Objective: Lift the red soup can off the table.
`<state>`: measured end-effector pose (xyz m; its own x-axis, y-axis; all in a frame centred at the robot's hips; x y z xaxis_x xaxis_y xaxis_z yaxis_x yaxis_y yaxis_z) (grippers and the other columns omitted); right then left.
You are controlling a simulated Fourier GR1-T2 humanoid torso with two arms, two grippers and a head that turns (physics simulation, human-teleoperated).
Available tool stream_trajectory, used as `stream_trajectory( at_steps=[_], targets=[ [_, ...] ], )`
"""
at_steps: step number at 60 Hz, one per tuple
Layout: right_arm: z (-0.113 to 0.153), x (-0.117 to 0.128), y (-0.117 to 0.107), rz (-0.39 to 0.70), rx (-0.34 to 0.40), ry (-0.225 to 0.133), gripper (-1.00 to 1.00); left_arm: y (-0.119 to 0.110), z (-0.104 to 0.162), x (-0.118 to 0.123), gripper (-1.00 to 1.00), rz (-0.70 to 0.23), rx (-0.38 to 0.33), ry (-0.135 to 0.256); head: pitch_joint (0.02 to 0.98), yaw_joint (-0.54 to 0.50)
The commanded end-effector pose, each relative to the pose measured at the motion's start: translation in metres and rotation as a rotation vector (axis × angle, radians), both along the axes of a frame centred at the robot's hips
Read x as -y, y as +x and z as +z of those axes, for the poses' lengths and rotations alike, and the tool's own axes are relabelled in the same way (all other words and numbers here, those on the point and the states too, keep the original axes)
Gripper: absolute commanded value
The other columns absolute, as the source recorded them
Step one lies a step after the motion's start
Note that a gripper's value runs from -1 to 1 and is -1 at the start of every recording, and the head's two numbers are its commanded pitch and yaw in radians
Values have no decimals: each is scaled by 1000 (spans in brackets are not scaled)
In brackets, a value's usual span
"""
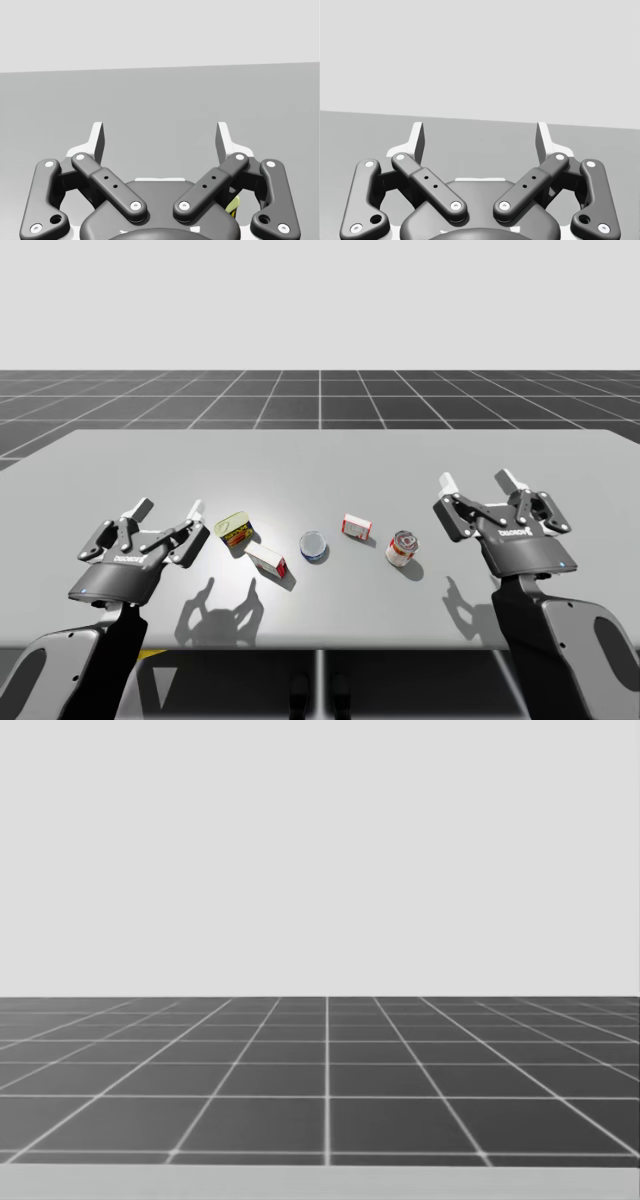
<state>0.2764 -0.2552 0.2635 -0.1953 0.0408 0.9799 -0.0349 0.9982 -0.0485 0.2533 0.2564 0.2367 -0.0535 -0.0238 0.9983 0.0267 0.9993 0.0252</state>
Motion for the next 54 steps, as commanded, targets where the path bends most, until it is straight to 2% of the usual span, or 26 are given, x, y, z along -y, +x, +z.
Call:
stream_trajectory(
  at_steps=[1, 3, 4, 9, 16, 29, 40, 54],
  targets=[
    [-1, 0, -3, -26, 22, 15, -1000, 0, 0, 0, -1000, 2, 1, 3, 67, 15],
    [1, 1, -4, 2, 17, 10, -1000, 0, 0, 0, -1000, 2, 1, 5, 68, 15],
    [3, 2, -5, -2, 21, 22, -1000, 0, 0, 0, -1000, 2, 1, 5, 71, 15],
    [7, 5, -5, 39, -4, 26, -1000, 0, 0, 1, -1000, 3, 1, 5, 83, 13],
    [4, 5, -3, 31, -14, 33, -1000, 0, -1, 1, -1000, 14, 4, 13, 149, -1],
    [2, 5, 0, 30, -17, 24, -1000, 0, -1, 1, -1000, 18, 5, 21, 386, -18],
    [2, 6, 0, 19, -22, 22, -1000, 0, -2, 2, -1000, 16, 7, 32, 549, -44],
    [1, 8, 1, 16, -23, 17, -1000, -2, -2, 8, -1000, -1, 7, 45, 736, -192]
  ],
)
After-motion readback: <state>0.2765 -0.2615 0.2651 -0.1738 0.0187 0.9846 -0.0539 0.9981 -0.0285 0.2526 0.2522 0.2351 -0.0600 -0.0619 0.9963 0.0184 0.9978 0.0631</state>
